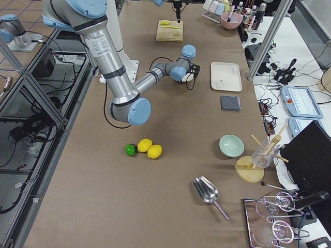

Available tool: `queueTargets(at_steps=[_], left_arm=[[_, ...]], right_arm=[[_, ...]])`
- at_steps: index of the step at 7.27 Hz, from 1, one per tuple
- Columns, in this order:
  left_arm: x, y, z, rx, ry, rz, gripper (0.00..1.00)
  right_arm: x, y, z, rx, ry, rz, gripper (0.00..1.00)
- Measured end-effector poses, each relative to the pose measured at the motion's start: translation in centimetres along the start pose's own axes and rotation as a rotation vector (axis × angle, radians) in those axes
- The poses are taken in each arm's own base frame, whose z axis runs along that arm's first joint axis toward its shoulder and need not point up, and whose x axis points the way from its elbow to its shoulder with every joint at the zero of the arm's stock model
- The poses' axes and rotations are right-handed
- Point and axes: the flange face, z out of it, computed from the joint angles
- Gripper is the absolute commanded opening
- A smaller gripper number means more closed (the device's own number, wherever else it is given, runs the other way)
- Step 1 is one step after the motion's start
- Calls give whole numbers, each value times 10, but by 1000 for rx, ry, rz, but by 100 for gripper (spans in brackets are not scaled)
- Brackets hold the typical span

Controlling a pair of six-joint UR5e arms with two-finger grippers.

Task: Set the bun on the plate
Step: 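Slide the white plate with the right gripper toward the table centre, then release the plate and withdraw the right gripper while the left gripper grasps the cream bun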

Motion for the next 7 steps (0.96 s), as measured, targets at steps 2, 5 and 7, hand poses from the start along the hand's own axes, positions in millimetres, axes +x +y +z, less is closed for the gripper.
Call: queueTargets(at_steps=[2, 5, 7], left_arm=[[17, 11, 21, -9, -1, 13, 93], [38, 2, 46, -10, 3, 42, 65], [41, 4, 52, -4, -6, 50, 37]], right_arm=[[-5, 11, 13, 5, -7, -11, 0], [-4, 14, 16, 2, -8, -14, 99], [-5, 16, 13, 6, -20, -24, 100]])
